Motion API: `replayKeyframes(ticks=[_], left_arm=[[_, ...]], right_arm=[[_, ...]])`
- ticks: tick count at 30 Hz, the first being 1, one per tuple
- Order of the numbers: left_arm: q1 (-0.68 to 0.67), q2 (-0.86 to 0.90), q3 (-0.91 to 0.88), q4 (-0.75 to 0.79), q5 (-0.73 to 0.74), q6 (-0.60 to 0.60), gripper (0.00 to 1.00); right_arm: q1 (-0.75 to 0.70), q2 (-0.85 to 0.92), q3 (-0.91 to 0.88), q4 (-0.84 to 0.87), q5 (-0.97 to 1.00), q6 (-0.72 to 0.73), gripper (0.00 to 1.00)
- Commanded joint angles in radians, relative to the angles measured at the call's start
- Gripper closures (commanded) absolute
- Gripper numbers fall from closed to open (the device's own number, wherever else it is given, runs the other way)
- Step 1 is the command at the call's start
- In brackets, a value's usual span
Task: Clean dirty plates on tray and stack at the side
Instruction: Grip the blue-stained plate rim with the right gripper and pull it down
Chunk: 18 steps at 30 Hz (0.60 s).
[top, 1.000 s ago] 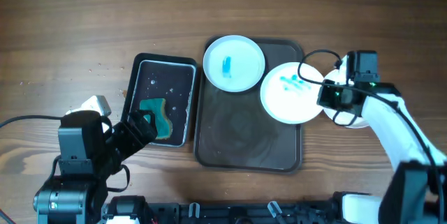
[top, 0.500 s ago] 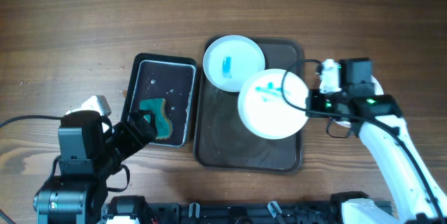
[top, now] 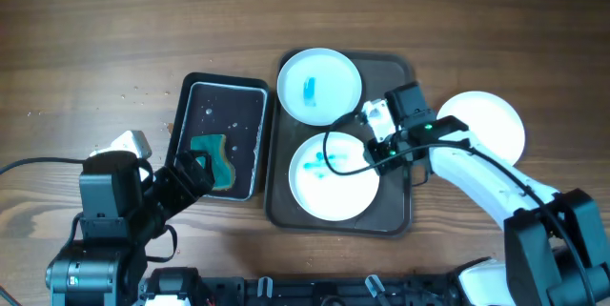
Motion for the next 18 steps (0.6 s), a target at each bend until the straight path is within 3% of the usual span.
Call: replayKeyframes(ticks=[1,9,11,12,14,18], left_arm=[[0.006,-0.001,0.019,0.005,0.008,-0.002,0.00],[0.006,-0.001,0.019,0.005,0.008,-0.002,0.00],[0.006,-0.001,0.019,0.025,0.008,-0.003,0.00],[0.006,-0.001,0.019,0.040,0.008,-0.003,0.00],[0.006,-0.001,0.019,0.056,0.008,-0.003,0.00],[0.006,-0.001,0.019,0.060,0.008,-0.003,0.00]], right_arm=[[0.020,-0.043,0.061,-0.037,0.103,-0.001,0.62],[-0.007,-0.234,0.116,-0.190,-0.150,0.419,0.63],[-0.007,-0.275,0.116,-0.248,-0.144,0.472,0.63],[-0.007,-0.292,0.115,-0.297,-0.125,0.525,0.69],[-0.005,-0.310,0.112,-0.424,-0.053,0.760,0.77],[0.020,-0.315,0.031,-0.462,-0.048,0.872,0.75]])
